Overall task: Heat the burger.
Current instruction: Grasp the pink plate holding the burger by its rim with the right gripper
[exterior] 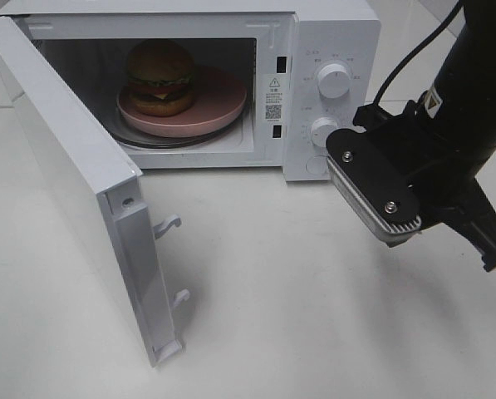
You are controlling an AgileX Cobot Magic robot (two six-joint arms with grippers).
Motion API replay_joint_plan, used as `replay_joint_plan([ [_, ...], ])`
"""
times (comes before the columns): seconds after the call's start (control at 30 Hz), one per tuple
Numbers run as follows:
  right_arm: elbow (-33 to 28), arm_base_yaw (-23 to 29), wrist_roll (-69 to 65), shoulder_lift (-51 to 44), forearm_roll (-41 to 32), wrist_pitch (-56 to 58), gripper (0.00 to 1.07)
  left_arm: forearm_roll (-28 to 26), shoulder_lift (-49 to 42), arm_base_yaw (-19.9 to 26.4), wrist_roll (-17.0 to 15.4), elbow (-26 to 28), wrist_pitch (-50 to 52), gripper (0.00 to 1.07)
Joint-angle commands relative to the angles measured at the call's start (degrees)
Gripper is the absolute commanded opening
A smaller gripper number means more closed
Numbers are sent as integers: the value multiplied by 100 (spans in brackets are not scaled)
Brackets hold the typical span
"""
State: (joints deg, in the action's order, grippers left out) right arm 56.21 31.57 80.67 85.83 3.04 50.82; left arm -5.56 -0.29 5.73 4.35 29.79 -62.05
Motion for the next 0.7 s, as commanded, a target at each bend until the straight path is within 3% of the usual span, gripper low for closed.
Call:
replay_joint_plan([
  [0.03,29,-11,-57,-52,80,-327,51,-6,-40,0,-34,-17,80,100],
  [0.07,29,-11,-166,-52,74,-378,58,-6,-40,0,-34,-17,80,100],
  [0.1,29,-11,-166,-52,74,-378,58,-6,-40,0,-34,-17,80,100],
  [0.13,29,-11,-464,-52,63,-458,71,-6,-40,0,-34,-17,80,100],
  [0.17,29,-11,-613,-52,63,-504,78,-6,-40,0,-34,-17,80,100],
  [0.2,29,-11,-613,-52,63,-504,78,-6,-40,0,-34,-17,80,100],
  [0.23,29,-11,-854,-52,63,-556,87,-6,-40,0,-34,-17,80,100],
  [0.27,29,-6,-911,-52,63,-561,90,-6,-40,0,-34,-17,80,100],
  [0.33,29,-6,-957,-52,63,-625,94,-6,-40,0,-34,-17,80,100],
  [0.7,29,80,-785,-52,126,-1140,93,-6,-40,0,-34,-17,80,100],
])
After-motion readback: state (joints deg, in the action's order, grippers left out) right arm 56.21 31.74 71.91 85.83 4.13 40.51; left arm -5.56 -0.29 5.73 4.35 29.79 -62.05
